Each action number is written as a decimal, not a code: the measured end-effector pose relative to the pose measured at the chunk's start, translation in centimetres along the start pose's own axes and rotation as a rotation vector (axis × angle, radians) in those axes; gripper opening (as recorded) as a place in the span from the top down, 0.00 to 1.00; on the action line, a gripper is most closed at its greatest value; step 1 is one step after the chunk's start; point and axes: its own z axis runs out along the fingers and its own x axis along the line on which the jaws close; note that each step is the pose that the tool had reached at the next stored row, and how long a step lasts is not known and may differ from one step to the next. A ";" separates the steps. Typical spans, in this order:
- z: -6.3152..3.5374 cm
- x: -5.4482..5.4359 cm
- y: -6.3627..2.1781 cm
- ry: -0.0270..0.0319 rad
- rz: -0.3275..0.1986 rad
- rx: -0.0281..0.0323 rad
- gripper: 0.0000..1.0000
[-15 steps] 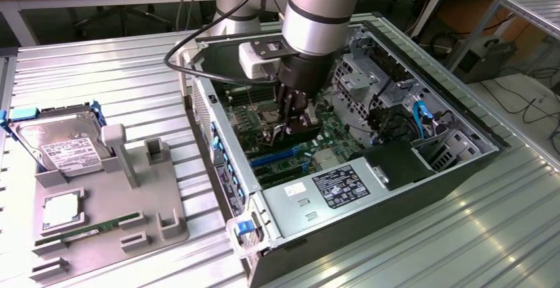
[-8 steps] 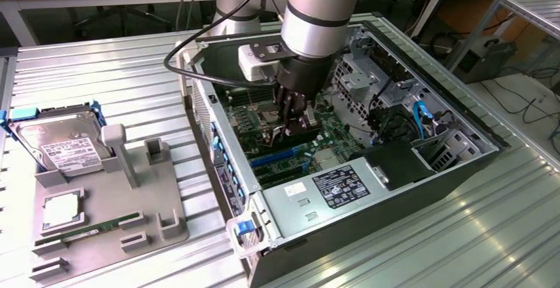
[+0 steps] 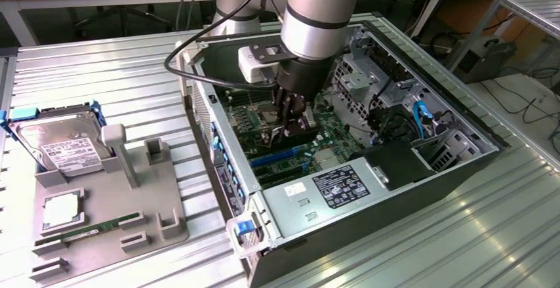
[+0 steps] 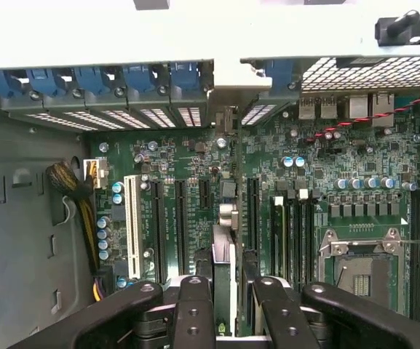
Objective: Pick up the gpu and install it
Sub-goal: 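Insert the gpu into the slot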
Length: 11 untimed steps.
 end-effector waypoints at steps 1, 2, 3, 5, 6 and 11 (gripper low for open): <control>0.06 0.0 0.00 -0.0001 0.000 0.0000 0.74; 0.16 0.0 0.00 -0.0003 0.000 0.0002 0.74; 0.22 0.0 0.00 -0.0002 0.000 0.0001 0.74; 0.29 0.0 -0.01 0.0001 0.000 0.0001 0.74; 0.29 0.0 0.00 0.0002 0.000 0.0001 0.74; 0.31 -0.1 -0.02 0.0001 -0.005 0.0009 0.74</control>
